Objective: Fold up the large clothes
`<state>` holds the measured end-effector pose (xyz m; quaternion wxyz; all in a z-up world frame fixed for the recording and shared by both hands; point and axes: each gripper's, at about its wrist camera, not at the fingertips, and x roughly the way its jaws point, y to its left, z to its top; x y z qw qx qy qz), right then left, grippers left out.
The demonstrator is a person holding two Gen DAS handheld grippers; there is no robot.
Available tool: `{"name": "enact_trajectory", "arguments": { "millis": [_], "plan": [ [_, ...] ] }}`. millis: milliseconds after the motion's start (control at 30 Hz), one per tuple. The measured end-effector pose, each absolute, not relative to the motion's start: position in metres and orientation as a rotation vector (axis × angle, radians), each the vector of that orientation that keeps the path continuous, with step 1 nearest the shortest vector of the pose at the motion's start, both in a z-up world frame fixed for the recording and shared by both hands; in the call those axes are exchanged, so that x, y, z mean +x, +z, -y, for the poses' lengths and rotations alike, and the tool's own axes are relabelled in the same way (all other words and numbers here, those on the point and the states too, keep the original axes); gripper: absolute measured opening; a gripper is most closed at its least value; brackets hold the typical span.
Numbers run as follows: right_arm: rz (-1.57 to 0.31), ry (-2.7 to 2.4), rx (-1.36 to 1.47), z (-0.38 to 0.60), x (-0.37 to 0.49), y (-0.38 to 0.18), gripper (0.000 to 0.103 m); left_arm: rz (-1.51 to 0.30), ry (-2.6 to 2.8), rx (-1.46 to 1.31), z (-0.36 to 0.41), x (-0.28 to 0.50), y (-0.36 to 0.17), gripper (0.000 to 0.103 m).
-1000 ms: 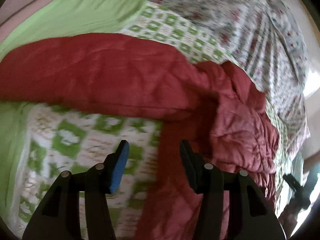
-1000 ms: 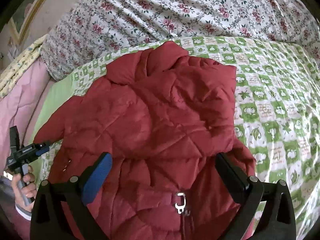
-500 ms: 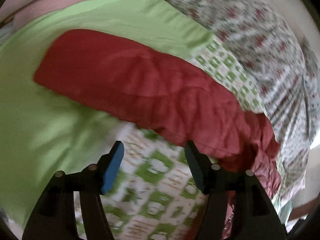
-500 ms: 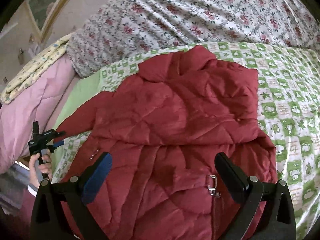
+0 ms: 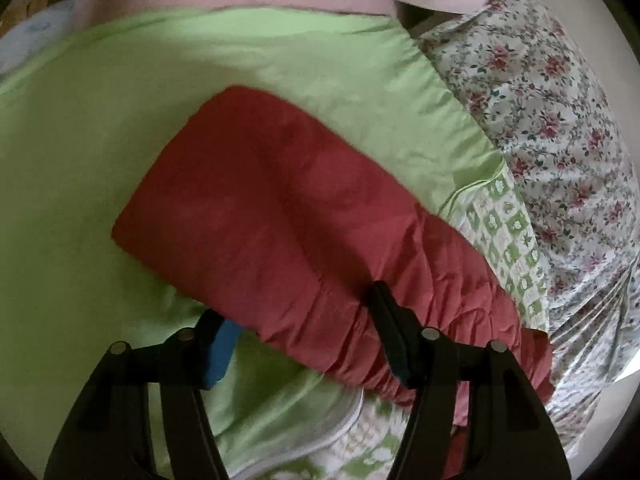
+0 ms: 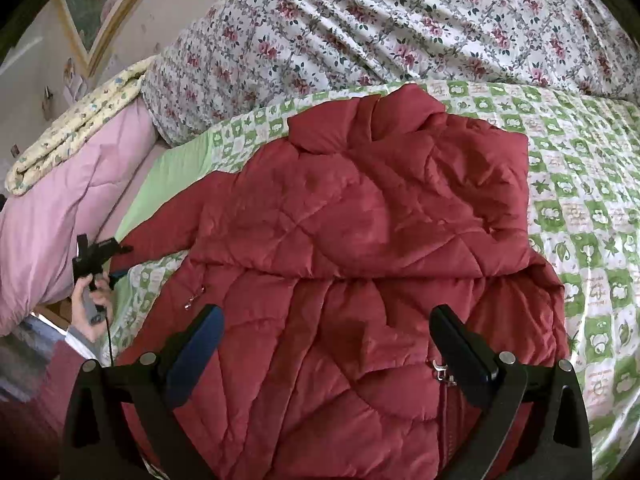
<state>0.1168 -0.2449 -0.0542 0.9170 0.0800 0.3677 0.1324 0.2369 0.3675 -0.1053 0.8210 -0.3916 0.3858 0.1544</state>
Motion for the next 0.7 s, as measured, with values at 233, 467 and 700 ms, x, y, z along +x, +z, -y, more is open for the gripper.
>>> {"name": "enact_trajectory", "arguments": {
  "millis": [233, 467, 700],
  "plan": [
    [-0.758, 0.265, 0.178, 0.249, 0.117, -0.058, 0.102, -0.736, 0.252, -0.719, -0.347, 0.234, -0.062, 0.009],
    [-0.751, 0.271, 0.182, 0.248, 0.115, -0.057, 0.102, -0.621, 0.116, -0.624, -0.303, 0.220, -0.006, 0.008],
    [-0.753, 0.276, 0.220, 0.253, 0.116, -0.059, 0.102, -0.574, -0.090, -0.472, -0.222, 0.217, 0.038, 0.007]
  ]
}}
